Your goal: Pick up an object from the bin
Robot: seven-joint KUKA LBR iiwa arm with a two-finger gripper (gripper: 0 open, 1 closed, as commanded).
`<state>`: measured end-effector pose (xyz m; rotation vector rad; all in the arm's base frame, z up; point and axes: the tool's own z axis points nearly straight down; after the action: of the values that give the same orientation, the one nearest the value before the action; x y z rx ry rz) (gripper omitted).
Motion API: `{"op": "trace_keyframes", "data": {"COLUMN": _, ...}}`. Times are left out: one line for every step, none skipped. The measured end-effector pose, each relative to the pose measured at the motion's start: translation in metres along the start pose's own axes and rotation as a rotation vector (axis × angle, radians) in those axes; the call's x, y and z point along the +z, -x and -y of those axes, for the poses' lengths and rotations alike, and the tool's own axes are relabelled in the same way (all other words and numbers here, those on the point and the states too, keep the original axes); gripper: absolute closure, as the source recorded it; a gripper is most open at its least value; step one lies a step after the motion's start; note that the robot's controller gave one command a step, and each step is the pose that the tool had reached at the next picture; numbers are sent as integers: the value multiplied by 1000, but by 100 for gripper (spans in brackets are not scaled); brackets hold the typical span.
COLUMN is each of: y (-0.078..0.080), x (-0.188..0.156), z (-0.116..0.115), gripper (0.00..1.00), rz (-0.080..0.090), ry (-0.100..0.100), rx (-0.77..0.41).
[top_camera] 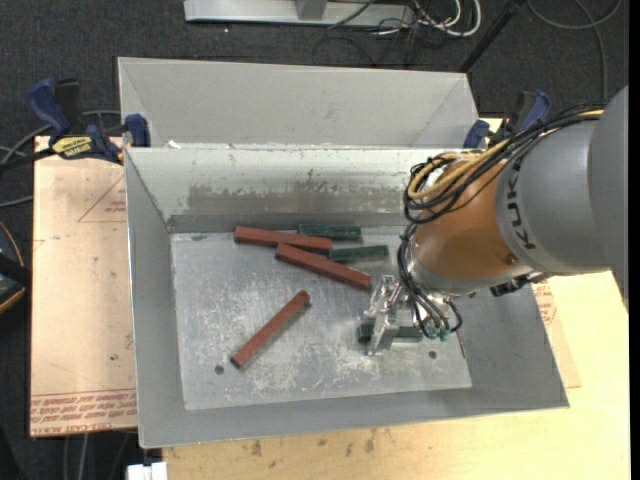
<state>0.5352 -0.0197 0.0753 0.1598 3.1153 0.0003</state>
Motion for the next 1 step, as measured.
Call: {"op": "trace_keyframes", "data": {"y": 0, "x": -1, "z": 0, "gripper": 100, "rz": -2, "ry": 0, "rx": 0}}
